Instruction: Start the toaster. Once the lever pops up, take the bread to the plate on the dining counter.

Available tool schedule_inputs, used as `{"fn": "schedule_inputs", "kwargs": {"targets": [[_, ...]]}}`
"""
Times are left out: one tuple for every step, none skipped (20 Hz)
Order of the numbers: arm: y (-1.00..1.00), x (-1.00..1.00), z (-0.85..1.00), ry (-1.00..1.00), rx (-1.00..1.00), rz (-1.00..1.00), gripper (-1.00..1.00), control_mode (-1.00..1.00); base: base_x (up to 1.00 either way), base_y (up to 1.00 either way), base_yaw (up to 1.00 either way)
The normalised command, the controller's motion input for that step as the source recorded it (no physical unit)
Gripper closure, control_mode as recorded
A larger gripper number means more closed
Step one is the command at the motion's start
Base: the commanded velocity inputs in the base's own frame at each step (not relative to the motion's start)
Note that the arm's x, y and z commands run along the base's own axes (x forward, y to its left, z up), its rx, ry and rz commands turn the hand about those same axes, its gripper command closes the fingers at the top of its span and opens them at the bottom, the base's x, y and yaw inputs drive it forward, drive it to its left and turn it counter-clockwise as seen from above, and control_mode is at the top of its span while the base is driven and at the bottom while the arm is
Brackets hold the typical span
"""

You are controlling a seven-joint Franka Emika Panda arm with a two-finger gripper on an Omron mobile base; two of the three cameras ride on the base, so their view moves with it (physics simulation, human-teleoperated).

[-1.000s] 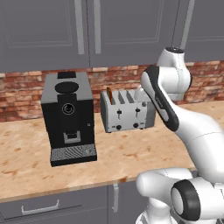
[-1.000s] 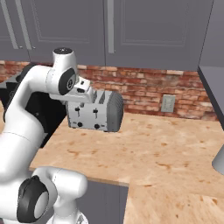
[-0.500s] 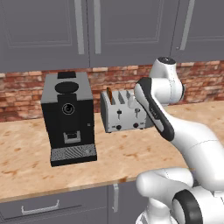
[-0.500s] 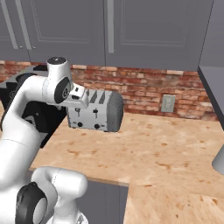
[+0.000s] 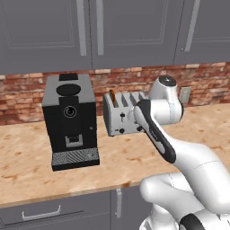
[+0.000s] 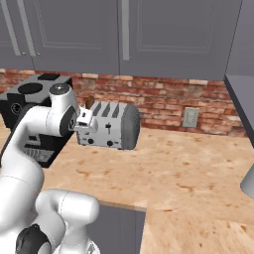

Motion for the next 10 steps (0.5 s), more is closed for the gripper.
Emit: {"fn": "schedule_inputs", "kwargs": {"targets": [[0.16, 0.06, -0.26, -0.15, -0.02, 0.0, -1.0, -1.0, 0.0, 0.0, 0.0], [0.2, 0.09, -0.24, -0.13, -0.02, 0.0, -1.0, -1.0, 0.0, 0.0, 0.0], [0.13, 0.07, -0.15, -0.13, 0.0, 0.0, -1.0, -1.0, 0.0, 0.0, 0.0], [0.09, 0.06, -0.15, -0.13, 0.0, 0.0, -1.0, -1.0, 0.0, 0.0, 0.0], [0.08, 0.11, -0.13, -0.13, 0.0, 0.0, -1.0, -1.0, 0.0, 0.0, 0.0], [0.11, 0.18, -0.06, -0.11, 0.0, 0.0, -1.0, -1.0, 0.0, 0.0, 0.0], [0.09, 0.21, -0.01, -0.1, 0.0, 0.0, -1.0, -1.0, 0.0, 0.0, 0.0], [0.09, 0.24, 0.0, -0.08, 0.0, -0.01, -1.0, -1.0, 0.0, 0.0, 0.0], [0.04, 0.22, 0.0, -0.11, 0.0, -0.01, -1.0, -1.0, 0.0, 0.0, 0.0], [0.06, 0.31, 0.0, -0.11, 0.0, -0.01, -1.0, -1.0, 0.0, 0.0, 0.0]]}}
